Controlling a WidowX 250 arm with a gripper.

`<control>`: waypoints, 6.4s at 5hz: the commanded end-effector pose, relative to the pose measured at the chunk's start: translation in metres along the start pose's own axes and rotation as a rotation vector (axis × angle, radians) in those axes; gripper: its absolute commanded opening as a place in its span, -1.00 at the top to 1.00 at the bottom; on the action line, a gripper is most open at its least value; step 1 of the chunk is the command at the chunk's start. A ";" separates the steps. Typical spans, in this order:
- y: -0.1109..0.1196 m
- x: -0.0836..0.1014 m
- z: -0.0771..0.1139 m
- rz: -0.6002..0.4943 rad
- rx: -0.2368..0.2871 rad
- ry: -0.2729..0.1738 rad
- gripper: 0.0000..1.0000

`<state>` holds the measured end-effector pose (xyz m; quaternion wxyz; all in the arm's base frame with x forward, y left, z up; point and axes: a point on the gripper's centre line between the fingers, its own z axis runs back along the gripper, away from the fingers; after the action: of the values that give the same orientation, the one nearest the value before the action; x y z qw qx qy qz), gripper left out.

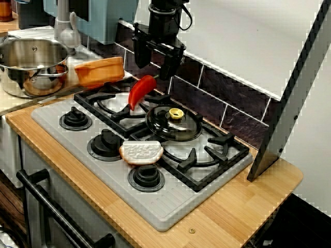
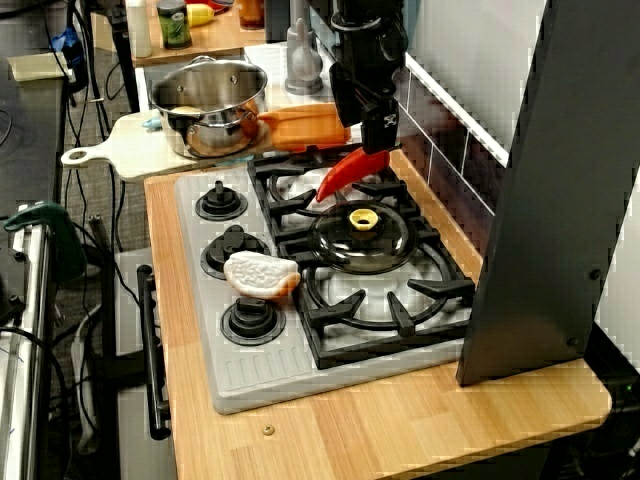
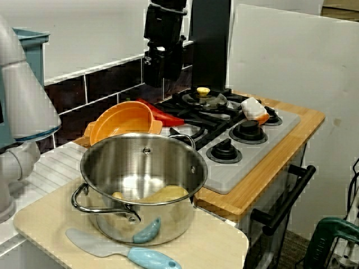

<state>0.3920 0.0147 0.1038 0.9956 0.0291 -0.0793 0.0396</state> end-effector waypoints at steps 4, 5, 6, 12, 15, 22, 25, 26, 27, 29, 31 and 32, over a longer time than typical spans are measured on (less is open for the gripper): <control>0.021 0.017 -0.004 -0.028 -0.013 -0.043 -1.00; 0.019 0.017 -0.019 -0.033 0.015 -0.053 -1.00; 0.019 0.018 -0.023 -0.035 0.026 -0.052 -1.00; 0.021 0.011 -0.034 -0.133 0.070 0.083 1.00; 0.037 0.020 0.012 -0.059 -0.036 0.142 1.00; 0.106 -0.021 0.090 0.081 -0.101 0.125 1.00; 0.151 -0.052 0.082 0.105 -0.056 0.148 1.00; 0.162 -0.060 0.079 0.115 -0.036 0.124 1.00; 0.172 -0.064 0.075 0.110 -0.016 0.111 1.00; 0.190 -0.070 0.057 0.132 0.034 0.122 1.00; 0.211 -0.070 0.039 0.212 0.096 0.125 1.00; 0.217 -0.073 0.033 0.245 0.115 0.146 -1.00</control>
<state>0.2989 0.2123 0.1196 0.9849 0.0620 0.0112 0.1610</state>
